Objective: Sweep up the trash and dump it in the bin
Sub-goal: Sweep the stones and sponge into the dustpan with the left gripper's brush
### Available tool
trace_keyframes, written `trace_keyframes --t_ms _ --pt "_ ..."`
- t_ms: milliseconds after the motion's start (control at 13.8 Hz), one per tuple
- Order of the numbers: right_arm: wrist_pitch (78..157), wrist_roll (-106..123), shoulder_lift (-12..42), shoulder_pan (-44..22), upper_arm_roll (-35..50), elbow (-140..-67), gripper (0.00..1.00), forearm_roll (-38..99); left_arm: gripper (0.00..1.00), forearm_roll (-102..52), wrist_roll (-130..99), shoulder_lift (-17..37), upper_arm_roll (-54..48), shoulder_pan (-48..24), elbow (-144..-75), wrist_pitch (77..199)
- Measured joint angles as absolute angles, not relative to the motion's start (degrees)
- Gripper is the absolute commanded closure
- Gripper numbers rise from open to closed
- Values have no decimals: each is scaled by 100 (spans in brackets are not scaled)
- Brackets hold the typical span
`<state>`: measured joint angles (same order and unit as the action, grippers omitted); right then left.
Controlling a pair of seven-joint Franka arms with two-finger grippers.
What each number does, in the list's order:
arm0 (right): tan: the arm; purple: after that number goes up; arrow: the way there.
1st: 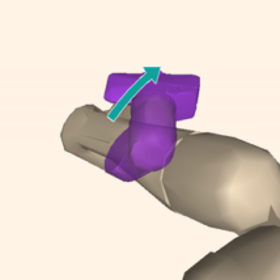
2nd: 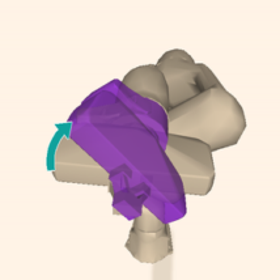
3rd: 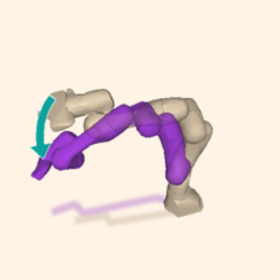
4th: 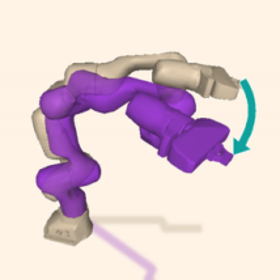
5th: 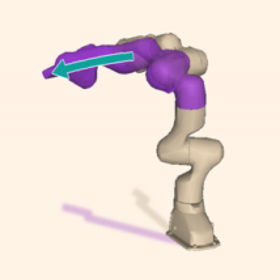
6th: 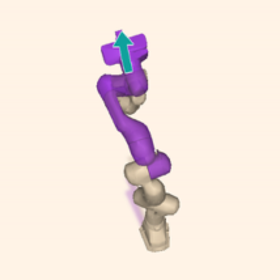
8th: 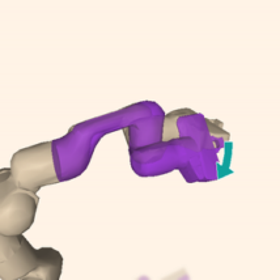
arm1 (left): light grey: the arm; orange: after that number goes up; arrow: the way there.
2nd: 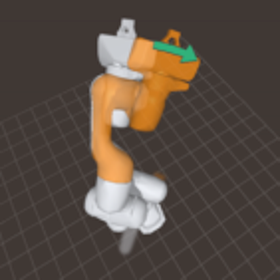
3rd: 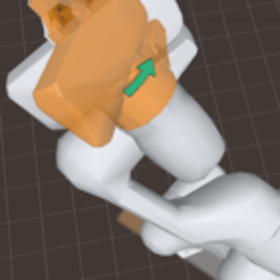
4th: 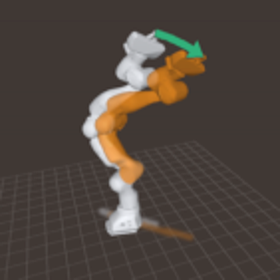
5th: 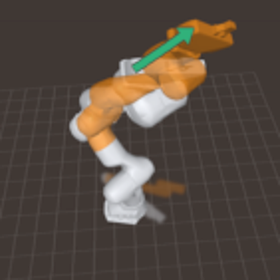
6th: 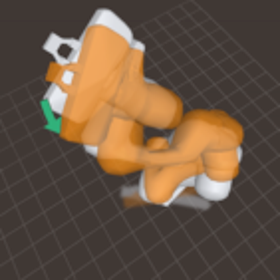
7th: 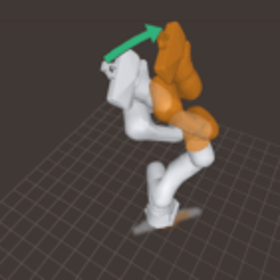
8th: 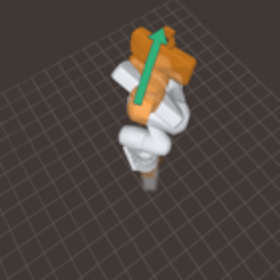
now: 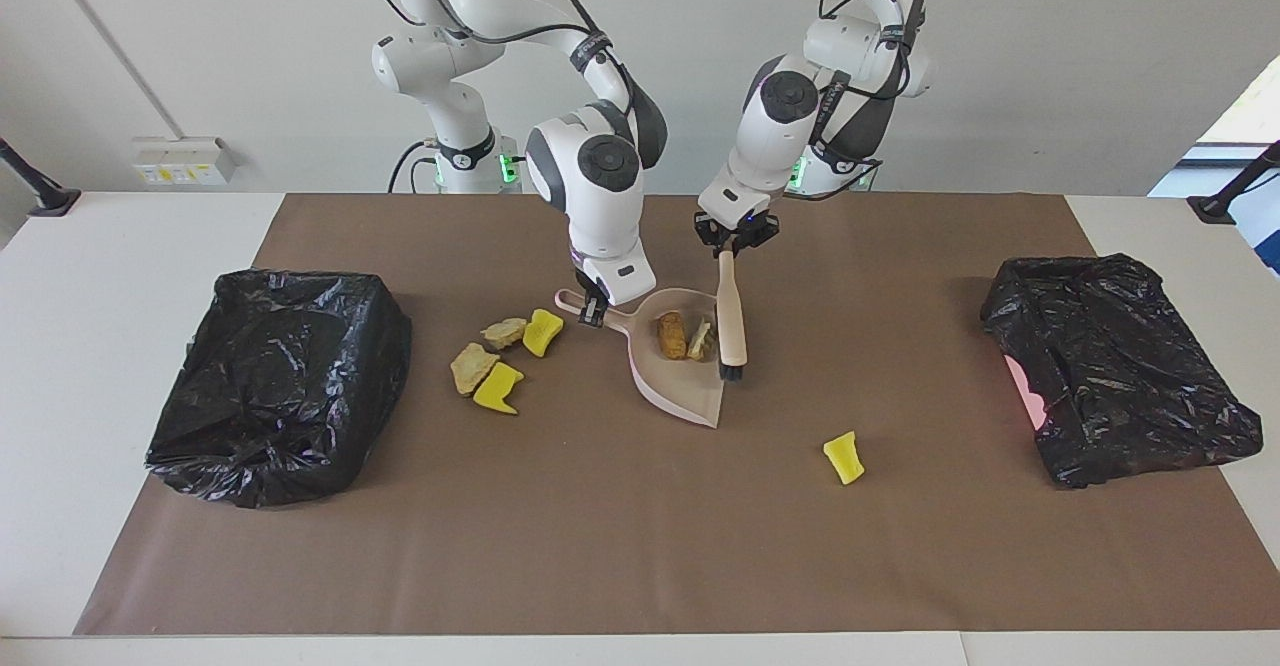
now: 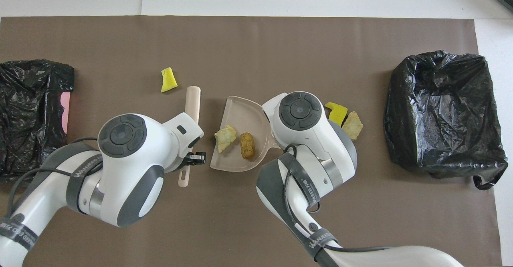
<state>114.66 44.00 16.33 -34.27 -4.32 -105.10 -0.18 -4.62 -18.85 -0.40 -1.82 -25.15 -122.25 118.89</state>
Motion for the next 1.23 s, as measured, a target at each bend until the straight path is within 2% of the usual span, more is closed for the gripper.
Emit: trace_keyframes --t_ms 289,434,795,1012,1229 --pt "11466 4400 1633 -3427 -432 -10510 100 -18 100 -7 -1238 603 -176 -2012 -11068 11159" --pt "11467 4400 1633 -3427 -432 -10510 100 -18 100 313 -538 852 -167 -1626 -10786 11119" --pt "11469 4400 1633 -3427 -432 -10510 100 -19 100 1038 746 1551 -156 -687 -10425 11659" --pt "11477 4400 1633 -3427 -433 -10511 100 -19 100 1085 874 1720 -254 -663 -10444 11621" --pt "11478 4400 1633 -3427 -433 -10511 100 -19 100 873 892 1596 -376 -974 -10775 11528"
